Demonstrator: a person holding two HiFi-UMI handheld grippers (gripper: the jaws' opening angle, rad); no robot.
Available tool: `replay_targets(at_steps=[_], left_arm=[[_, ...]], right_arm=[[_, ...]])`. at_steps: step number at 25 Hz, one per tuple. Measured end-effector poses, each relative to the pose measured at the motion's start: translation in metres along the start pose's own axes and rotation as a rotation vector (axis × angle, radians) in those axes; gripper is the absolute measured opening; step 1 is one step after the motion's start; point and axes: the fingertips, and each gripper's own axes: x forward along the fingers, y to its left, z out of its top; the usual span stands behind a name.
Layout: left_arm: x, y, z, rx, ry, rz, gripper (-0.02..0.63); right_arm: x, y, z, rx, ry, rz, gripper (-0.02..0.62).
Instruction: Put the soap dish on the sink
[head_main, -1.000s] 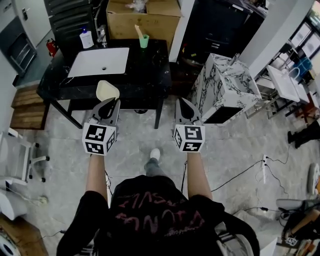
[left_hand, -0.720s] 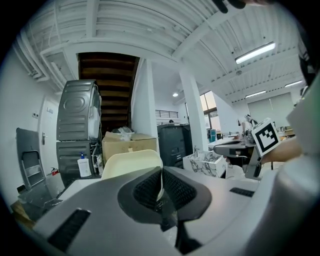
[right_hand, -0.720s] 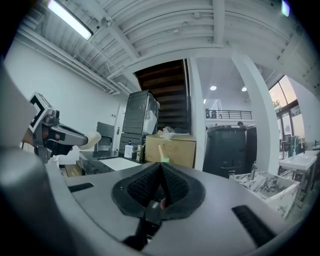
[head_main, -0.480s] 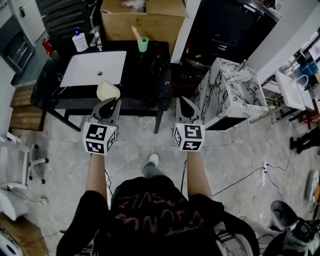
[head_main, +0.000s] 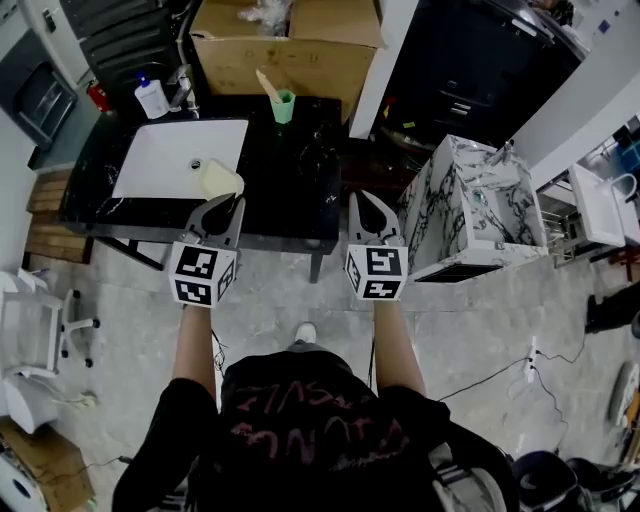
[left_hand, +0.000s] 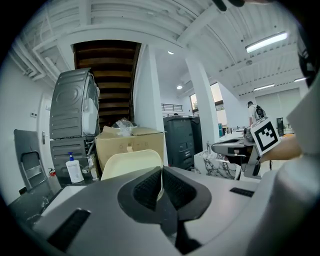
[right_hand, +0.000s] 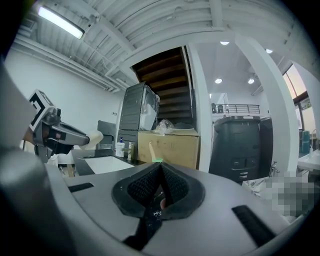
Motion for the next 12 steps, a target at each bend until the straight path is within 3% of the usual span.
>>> replay_targets(at_steps=[12], left_arm=[[0.04, 0.004, 0.008, 0.012, 0.027, 0.017, 0.025]], right_arm=[[0.042, -0.02, 0.002, 0.017, -0.006, 0.041, 0.014]])
